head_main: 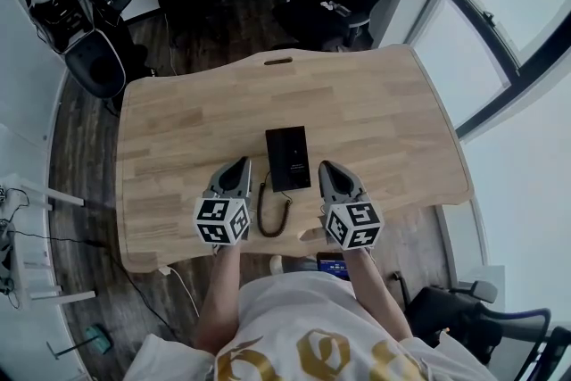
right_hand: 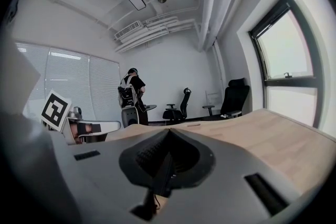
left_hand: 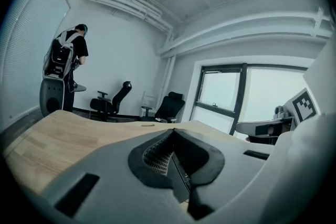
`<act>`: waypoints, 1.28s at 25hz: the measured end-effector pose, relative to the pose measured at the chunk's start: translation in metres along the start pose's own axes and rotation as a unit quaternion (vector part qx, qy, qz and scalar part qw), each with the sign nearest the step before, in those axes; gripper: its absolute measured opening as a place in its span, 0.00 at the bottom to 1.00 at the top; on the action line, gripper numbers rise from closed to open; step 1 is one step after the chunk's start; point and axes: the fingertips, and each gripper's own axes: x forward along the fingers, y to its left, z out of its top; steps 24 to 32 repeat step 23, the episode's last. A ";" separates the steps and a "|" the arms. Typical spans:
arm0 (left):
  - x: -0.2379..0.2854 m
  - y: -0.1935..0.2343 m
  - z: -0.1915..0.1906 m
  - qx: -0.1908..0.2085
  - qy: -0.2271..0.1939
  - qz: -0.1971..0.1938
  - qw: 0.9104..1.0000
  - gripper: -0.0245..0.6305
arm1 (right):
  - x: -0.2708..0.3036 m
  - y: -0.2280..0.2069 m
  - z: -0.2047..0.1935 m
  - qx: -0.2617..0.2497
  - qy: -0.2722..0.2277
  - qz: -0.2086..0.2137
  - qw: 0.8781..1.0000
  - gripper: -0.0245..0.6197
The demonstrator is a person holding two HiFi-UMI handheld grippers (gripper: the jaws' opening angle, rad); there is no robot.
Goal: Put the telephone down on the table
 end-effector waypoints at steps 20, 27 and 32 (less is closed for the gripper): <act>-0.007 -0.005 0.009 -0.033 -0.031 -0.032 0.998 0.06 | 0.002 0.012 0.003 0.006 -0.004 0.011 1.000 0.06; -0.006 -0.011 0.010 -0.023 -0.031 -0.049 0.998 0.05 | 0.004 0.011 0.001 0.008 -0.003 0.009 1.000 0.06; -0.006 -0.011 0.010 -0.023 -0.031 -0.049 0.998 0.05 | 0.004 0.011 0.001 0.008 -0.003 0.009 1.000 0.06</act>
